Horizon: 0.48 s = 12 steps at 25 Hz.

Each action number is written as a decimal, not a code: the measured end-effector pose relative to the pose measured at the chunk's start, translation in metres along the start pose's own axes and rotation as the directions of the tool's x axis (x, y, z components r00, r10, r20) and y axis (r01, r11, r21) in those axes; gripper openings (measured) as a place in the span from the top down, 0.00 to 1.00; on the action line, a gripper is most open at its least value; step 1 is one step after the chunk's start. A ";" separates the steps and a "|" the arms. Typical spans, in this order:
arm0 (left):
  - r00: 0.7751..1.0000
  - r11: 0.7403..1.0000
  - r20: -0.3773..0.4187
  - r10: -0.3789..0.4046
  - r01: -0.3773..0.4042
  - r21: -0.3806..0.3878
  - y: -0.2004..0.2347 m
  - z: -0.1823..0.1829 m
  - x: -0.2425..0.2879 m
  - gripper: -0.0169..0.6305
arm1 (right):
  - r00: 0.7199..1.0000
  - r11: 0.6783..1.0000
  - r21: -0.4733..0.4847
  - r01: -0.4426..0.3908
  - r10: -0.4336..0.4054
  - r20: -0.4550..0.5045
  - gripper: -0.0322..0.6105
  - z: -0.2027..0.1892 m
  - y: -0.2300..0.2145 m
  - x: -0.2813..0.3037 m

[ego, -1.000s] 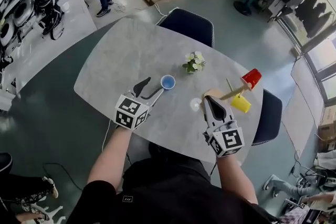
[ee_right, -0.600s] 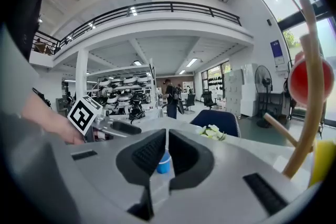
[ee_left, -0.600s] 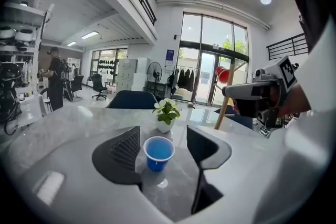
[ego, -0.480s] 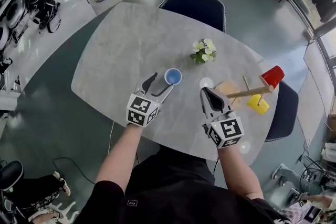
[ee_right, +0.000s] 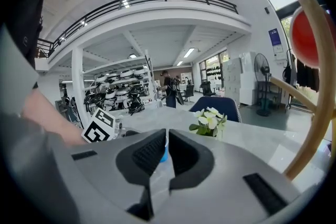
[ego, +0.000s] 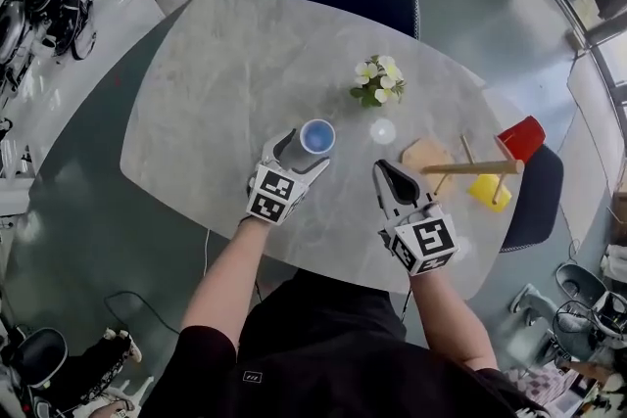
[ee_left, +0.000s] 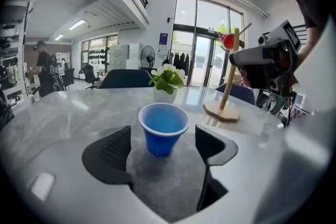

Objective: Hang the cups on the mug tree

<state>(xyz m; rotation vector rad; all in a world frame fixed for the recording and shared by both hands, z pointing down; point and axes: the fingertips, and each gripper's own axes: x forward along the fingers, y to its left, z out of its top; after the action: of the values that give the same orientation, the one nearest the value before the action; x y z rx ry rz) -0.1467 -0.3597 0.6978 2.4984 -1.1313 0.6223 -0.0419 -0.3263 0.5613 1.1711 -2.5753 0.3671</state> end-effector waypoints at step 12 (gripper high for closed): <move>0.997 0.996 -0.065 0.029 -0.023 0.091 0.002 -0.003 0.027 0.50 | 0.998 1.000 -0.008 0.005 -0.006 -0.061 0.91 -0.009 0.018 -0.028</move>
<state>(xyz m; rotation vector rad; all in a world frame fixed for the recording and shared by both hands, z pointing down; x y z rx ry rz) -0.1329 -0.3766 0.7141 2.5209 -1.1365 0.7739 -0.0363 -0.2925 0.5571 1.1463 -2.5187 0.3849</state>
